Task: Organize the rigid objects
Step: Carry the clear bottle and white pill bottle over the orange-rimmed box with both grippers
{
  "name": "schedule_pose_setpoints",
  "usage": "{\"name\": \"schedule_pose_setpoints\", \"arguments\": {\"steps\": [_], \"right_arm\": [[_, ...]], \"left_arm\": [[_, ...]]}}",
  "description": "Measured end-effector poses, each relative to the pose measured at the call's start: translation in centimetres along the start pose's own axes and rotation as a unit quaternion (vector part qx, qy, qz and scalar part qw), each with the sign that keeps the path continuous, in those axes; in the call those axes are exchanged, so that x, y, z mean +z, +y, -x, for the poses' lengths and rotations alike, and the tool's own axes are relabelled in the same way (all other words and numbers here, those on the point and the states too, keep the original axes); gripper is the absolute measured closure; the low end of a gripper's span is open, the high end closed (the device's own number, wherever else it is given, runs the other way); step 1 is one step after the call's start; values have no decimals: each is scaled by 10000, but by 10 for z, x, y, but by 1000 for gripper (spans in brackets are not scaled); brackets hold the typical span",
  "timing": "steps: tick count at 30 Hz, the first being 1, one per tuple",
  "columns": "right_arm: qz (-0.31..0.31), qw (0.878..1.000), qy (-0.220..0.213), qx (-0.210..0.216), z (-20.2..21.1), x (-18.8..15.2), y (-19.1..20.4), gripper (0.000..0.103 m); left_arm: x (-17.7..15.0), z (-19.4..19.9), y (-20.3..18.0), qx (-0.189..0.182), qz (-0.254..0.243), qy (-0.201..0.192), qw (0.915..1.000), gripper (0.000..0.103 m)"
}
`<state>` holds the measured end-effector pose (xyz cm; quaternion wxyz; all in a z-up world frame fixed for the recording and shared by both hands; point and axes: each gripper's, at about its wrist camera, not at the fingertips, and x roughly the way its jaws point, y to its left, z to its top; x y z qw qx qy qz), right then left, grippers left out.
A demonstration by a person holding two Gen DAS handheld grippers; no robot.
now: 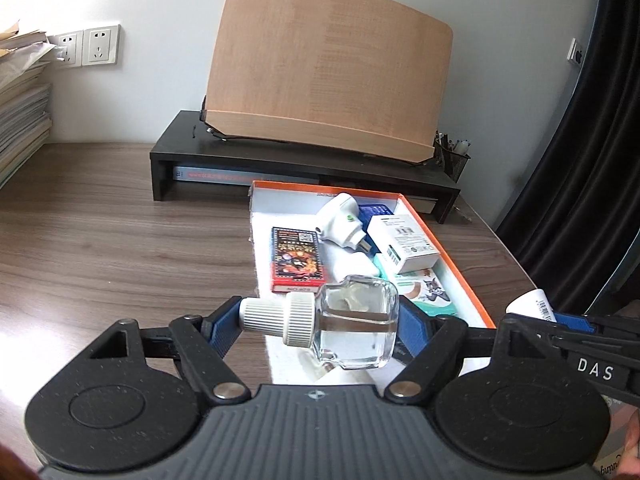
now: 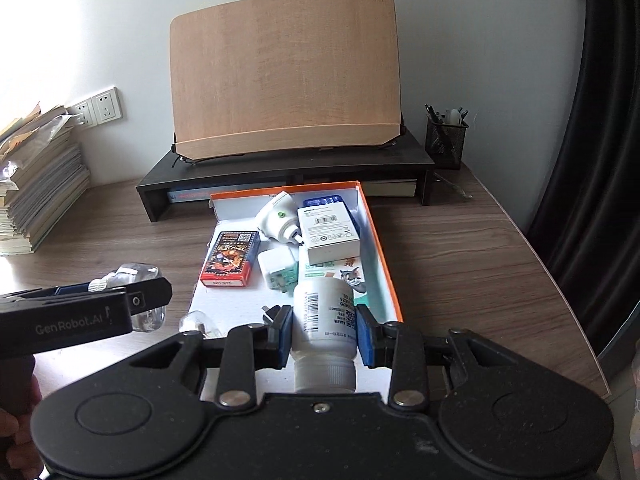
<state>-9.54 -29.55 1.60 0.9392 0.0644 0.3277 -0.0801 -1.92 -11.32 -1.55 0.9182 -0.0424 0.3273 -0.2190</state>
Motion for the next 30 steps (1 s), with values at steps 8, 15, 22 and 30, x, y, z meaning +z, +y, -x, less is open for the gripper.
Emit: {"name": "schedule_pose_setpoints", "arguments": {"steps": [8, 15, 22, 30], "right_arm": [[-23, 9997, -94, 230, 5, 0, -26, 63], [-22, 9993, -94, 374, 7, -1, -33, 63], [16, 9988, -107, 470, 7, -1, -32, 63], [10, 9986, -110, 512, 5, -1, -33, 63]], "left_arm": [[-1, -2, -39, 296, -44, -33, 9995, 22], [-4, 0, -52, 488, -34, 13, 9988, 22], [-5, 4, -56, 587, 4, -2, 9983, 22], [-7, 4, -57, 622, 11, 33, 9981, 22]]}}
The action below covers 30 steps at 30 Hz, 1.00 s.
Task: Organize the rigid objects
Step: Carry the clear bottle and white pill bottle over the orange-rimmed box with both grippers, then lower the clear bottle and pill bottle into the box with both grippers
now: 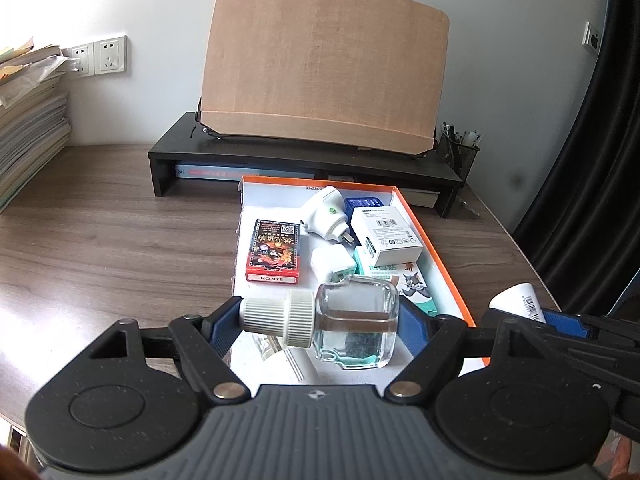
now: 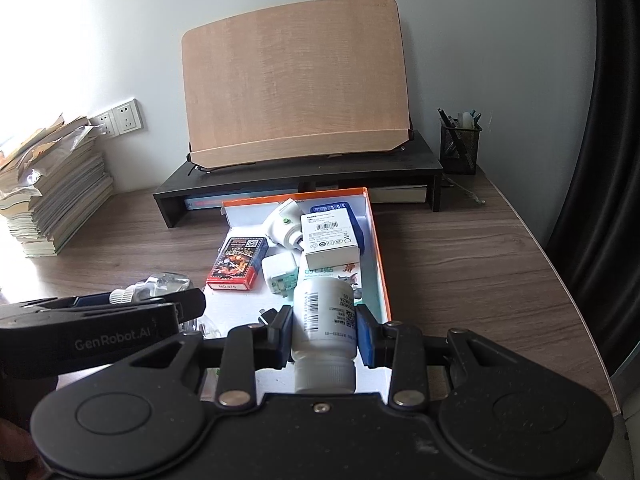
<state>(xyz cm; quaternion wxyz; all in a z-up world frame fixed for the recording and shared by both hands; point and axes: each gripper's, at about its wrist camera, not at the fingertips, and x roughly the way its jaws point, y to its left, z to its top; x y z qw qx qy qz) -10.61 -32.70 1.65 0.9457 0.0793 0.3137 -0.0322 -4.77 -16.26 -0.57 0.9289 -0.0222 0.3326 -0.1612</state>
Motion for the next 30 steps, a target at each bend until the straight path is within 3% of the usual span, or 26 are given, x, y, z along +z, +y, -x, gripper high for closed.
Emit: {"name": "schedule_pose_setpoints", "arguments": {"steps": [30], "right_arm": [[-157, 9997, 98, -125, -16, 1, -9, 63]], "left_arm": [[3, -17, -3, -53, -18, 122, 9999, 22]]}}
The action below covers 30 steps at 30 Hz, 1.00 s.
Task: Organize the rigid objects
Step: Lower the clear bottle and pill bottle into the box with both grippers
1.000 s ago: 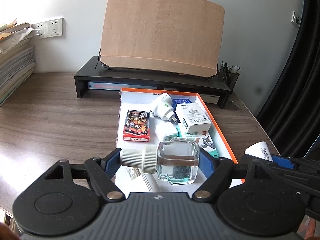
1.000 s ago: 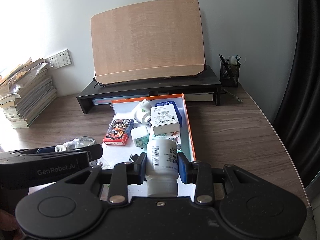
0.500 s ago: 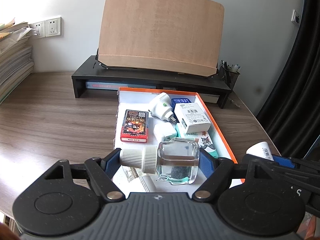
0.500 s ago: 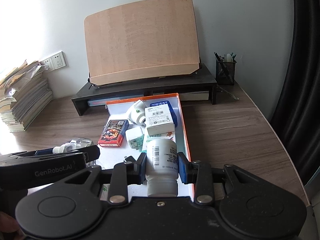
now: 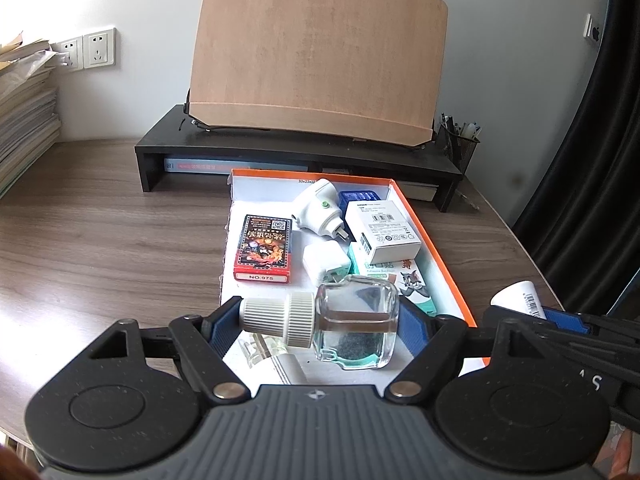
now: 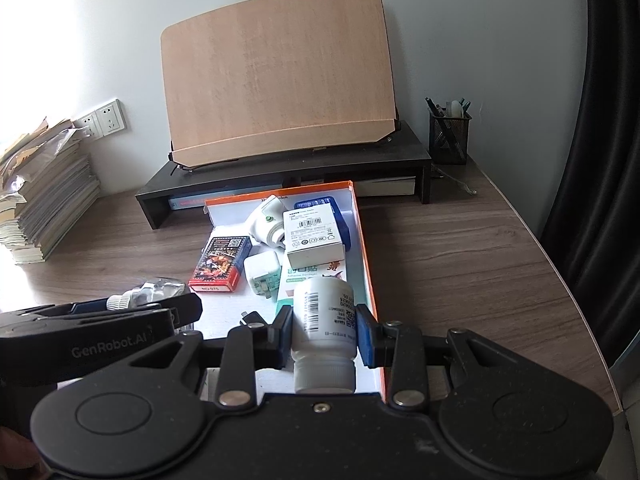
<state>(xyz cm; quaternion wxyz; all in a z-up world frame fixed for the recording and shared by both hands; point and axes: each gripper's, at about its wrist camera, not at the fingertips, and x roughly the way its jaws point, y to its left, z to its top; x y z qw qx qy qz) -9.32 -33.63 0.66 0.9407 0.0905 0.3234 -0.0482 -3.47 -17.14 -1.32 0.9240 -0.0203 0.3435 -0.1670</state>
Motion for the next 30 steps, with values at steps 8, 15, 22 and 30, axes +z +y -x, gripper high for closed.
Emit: {"name": "schedule_pose_setpoints", "arguments": {"steps": [8, 15, 22, 30], "right_arm": [[-15, 10000, 37, -9, -2, -1, 0, 63], [-14, 10000, 43, -2, -3, -1, 0, 63], [0, 10000, 40, 8, -2, -1, 0, 63], [14, 10000, 41, 6, -2, -1, 0, 63]], "left_arm": [[0, -3, 0, -17, -1, 48, 10000, 22], [-1, -3, 0, -11, 5, 48, 10000, 22], [-2, -1, -1, -16, 8, 39, 10000, 22], [-1, 0, -2, -14, -7, 27, 10000, 22]]}}
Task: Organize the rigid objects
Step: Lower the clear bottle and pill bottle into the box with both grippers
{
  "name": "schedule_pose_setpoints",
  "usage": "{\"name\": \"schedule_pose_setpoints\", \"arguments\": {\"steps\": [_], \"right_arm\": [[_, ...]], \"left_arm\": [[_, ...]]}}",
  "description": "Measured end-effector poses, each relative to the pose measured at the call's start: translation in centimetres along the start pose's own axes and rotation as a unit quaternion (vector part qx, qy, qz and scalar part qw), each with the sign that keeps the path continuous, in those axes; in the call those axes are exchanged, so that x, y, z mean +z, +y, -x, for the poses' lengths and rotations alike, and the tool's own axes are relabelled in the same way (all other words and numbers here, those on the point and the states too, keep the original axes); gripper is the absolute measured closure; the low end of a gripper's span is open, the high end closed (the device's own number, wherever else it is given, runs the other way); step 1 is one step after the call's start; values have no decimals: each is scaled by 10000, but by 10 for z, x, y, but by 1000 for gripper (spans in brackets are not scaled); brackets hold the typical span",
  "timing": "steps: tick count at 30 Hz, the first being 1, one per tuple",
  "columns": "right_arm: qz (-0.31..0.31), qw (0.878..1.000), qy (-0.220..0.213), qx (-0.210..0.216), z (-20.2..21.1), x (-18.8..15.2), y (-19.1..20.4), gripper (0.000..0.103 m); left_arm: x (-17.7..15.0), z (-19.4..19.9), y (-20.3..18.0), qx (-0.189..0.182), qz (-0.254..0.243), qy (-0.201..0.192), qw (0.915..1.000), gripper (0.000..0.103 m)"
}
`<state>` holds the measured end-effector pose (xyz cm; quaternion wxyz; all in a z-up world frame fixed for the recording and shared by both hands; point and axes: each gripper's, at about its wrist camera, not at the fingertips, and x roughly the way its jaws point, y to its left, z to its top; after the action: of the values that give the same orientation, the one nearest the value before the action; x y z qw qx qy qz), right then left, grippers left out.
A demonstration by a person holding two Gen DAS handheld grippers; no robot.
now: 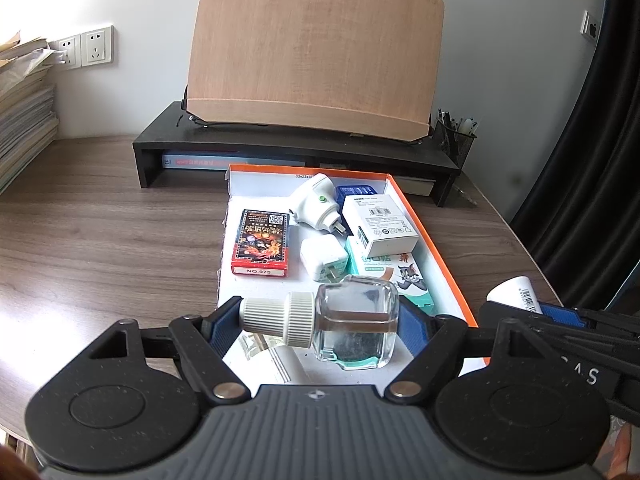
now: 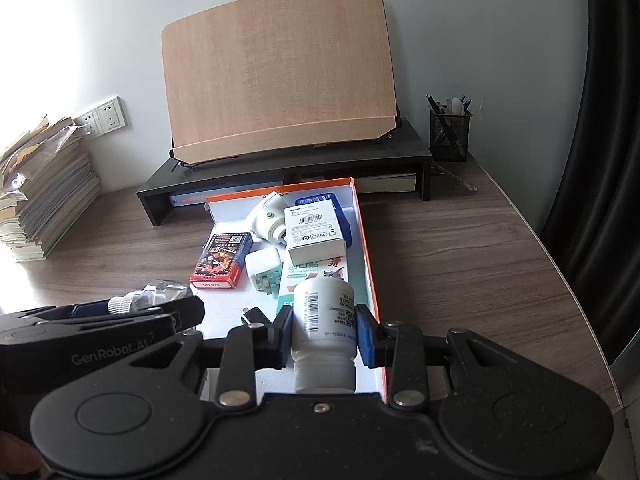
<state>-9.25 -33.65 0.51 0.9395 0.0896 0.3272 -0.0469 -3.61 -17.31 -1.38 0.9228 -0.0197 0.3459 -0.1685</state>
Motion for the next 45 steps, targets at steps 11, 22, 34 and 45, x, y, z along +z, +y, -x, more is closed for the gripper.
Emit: {"name": "schedule_pose_setpoints", "arguments": {"steps": [11, 22, 34, 45], "right_arm": [[-15, 10000, 21, -18, -2, -1, -3, 63], [-33, 10000, 62, -14, -6, -2, -5, 63], [-26, 9999, 119, -7, -10, -3, -6, 63], [-55, 9998, 198, -8, -17, -3, -9, 63]], "left_arm": [[0, -1, -2, -19, -28, 8, 10000, 22], [-1, -3, -3, -36, -25, 37, 10000, 22], [-1, -5, -2, -35, -11, 62, 10000, 22], [-2, -10, -3, -39, -5, 102, 9999, 22]]}}
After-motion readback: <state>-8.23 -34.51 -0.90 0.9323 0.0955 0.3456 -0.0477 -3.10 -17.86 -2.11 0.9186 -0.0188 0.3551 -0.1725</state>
